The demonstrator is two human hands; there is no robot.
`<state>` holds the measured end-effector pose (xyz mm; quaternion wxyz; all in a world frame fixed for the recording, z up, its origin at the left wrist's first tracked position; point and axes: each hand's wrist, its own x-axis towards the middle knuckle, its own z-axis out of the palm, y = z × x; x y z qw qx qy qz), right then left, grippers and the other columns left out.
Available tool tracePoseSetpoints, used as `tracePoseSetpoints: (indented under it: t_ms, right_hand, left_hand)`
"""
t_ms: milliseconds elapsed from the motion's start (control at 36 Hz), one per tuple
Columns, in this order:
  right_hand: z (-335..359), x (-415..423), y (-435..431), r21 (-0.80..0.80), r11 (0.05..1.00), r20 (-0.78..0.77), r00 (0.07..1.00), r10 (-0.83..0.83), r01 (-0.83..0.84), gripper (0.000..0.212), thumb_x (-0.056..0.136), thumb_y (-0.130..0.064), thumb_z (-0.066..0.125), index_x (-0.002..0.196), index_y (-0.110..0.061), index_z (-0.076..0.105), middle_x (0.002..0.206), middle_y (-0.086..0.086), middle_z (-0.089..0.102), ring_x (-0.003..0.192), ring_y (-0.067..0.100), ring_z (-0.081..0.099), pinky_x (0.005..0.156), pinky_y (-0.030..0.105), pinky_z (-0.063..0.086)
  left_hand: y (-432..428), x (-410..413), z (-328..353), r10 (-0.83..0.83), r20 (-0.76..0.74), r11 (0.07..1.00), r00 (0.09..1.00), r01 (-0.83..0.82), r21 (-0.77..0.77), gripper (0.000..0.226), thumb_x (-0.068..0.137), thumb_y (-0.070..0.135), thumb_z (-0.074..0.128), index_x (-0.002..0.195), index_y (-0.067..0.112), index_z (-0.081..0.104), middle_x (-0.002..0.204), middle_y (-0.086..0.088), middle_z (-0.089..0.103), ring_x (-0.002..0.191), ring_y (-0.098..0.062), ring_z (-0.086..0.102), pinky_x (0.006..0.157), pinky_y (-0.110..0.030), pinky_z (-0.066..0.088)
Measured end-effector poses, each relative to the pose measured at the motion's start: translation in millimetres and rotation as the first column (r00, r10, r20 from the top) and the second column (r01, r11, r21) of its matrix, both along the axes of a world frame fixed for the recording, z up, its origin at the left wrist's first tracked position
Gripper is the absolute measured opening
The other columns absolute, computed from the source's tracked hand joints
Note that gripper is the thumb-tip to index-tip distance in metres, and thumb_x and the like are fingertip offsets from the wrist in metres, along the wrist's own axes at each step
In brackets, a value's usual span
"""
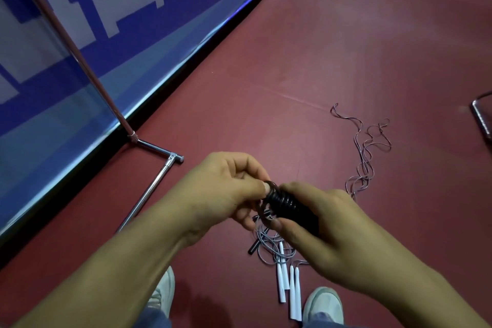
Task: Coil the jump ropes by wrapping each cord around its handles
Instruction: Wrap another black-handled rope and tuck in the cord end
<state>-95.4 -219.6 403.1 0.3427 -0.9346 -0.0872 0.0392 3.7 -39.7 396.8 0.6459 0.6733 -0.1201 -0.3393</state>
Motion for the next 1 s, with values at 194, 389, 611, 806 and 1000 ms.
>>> tracePoseSetpoints:
  t_ms: [194,389,611,806,1000]
  right_hand:
    - [3,0,-3,0.038,0.999,-0.025,1.0,-0.015,0.016,0.022,0.094,-0.043,0.061,0.102,-0.022,0.062,0.063,-0.003,0.057,0.052,0.016,0.046,0.047,0.03,0.034]
    - [6,-1,0,0.002,1.0,-0.058,0.998,-0.018,0.018,0.017,0.096,-0.041,0.063,0.097,-0.024,0.061,0.062,-0.006,0.057,0.053,0.018,0.047,0.048,0.034,0.037]
    - [16,0,0,0.208,0.977,-0.233,0.972,-0.004,0.054,0.006,0.097,-0.025,0.064,0.102,-0.021,0.066,0.062,-0.007,0.062,0.048,0.005,0.055,0.048,0.03,0.046]
    - [9,-5,3,0.073,0.995,-0.143,0.988,-0.052,0.063,0.047,0.082,-0.074,0.054,0.1,-0.031,0.061,0.071,-0.006,0.065,0.054,0.008,0.049,0.051,0.032,0.041]
    - [12,-4,5,0.154,0.984,-0.172,0.983,-0.064,0.091,0.045,0.086,-0.067,0.053,0.105,-0.027,0.063,0.067,-0.003,0.064,0.049,0.013,0.056,0.05,0.039,0.05]
  left_hand:
    - [0,-6,1,0.026,0.452,0.993,0.891,-0.074,0.089,0.012,0.088,0.006,0.07,0.079,0.014,0.069,0.066,-0.012,0.066,0.048,-0.015,0.054,0.051,-0.03,0.045]
    - [-3,-9,-2,-0.02,0.442,0.989,0.897,-0.048,0.143,0.011,0.083,0.007,0.069,0.076,0.016,0.065,0.07,-0.015,0.063,0.045,-0.008,0.045,0.048,-0.022,0.038]
    - [-6,-8,-9,0.008,0.08,1.0,0.997,-0.006,-0.016,0.008,0.074,0.016,0.061,0.075,0.008,0.058,0.065,-0.018,0.053,0.054,-0.025,0.046,0.047,-0.032,0.038]
    - [-10,-12,-11,0.021,-0.177,0.986,0.984,-0.05,-0.158,0.016,0.086,-0.004,0.065,0.075,0.002,0.055,0.064,-0.019,0.05,0.043,-0.017,0.042,0.038,-0.024,0.036]
    - [-12,-17,-13,0.118,0.027,0.985,0.993,-0.114,-0.128,0.033,0.084,0.021,0.079,0.066,0.013,0.053,0.056,-0.012,0.049,0.045,-0.017,0.042,0.043,-0.025,0.036]
